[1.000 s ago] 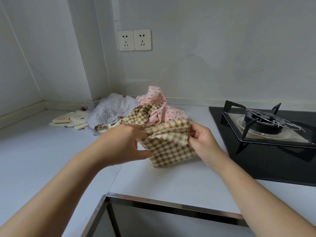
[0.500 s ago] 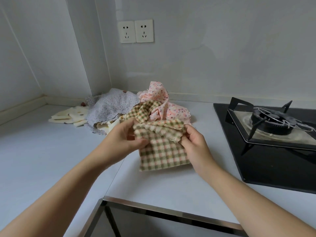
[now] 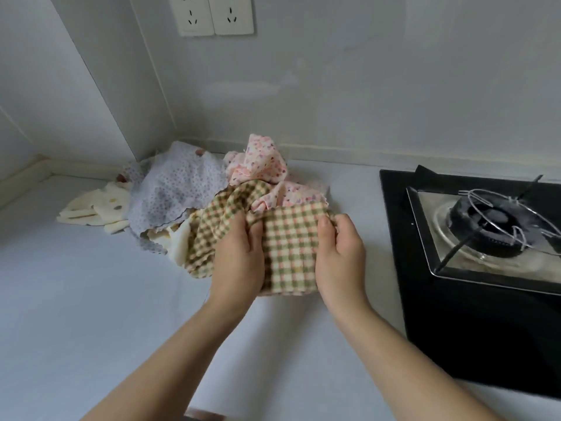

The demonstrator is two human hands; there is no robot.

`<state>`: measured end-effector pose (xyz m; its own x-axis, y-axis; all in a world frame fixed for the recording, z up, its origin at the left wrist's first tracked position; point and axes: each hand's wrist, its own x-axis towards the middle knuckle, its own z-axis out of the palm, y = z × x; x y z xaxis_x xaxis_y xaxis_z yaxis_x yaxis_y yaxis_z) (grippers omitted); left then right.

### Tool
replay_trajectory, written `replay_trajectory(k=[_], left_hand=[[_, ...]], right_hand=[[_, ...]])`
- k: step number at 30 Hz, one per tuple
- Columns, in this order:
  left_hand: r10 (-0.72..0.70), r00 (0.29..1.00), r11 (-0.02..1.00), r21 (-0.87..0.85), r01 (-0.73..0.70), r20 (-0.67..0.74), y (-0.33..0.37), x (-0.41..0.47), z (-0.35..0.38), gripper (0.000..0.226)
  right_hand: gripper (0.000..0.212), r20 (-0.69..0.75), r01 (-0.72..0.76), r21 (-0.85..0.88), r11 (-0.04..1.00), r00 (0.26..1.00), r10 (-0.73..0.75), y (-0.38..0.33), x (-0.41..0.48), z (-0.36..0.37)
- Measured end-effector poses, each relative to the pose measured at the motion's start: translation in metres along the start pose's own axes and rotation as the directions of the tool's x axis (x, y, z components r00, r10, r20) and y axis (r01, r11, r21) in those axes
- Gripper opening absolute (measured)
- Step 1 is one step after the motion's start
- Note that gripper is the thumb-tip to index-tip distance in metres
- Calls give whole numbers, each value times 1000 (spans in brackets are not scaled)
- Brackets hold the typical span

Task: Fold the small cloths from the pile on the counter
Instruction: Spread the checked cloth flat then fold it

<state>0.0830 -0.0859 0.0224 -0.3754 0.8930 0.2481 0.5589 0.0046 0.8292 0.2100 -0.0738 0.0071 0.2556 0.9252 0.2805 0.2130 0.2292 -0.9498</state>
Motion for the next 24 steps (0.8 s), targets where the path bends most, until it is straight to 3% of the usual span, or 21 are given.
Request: replay_trajectory(k=[2, 4, 7, 9, 12, 14, 16, 21, 24], left_hand=[[9, 999, 1000, 2, -9, -35, 22, 12, -8, 30], [-77, 997, 993, -85, 76, -13, 47, 26, -22, 40], [-227, 962, 949, -188, 254, 150, 78, 46, -45, 42], [-249, 939, 929, -216, 300, 237, 95, 55, -57, 35], [-160, 968, 980, -89, 180, 192, 122, 61, -69, 30], [-56, 992, 998, 43, 51, 116, 137, 61, -72, 35], [-19, 995, 997, 81, 11, 95, 146, 61, -73, 42], [-7, 990, 997, -70, 17, 142, 155, 63, -63, 48], [52, 978, 994, -102, -32, 204, 162, 60, -50, 37]], right_hand=[[32, -7, -26, -7, 1000, 1000, 26, -23, 16, 1], [30, -7, -53, -27, 998, 999, 52, -51, 30, 0], [26, -19, -69, -43, 997, 997, 69, -94, 48, -5], [27, -35, -69, -39, 997, 997, 68, -119, 57, -10], [27, -59, -74, -28, 997, 996, 72, -145, 61, -15], [26, -81, -82, -17, 996, 993, 81, -156, 62, -19], [24, -116, -82, -22, 996, 990, 79, -163, 63, -23], [23, -131, -161, -29, 987, 979, 156, -160, 73, -42], [21, 48, -345, 151, 926, 938, 342, -159, 82, -65]])
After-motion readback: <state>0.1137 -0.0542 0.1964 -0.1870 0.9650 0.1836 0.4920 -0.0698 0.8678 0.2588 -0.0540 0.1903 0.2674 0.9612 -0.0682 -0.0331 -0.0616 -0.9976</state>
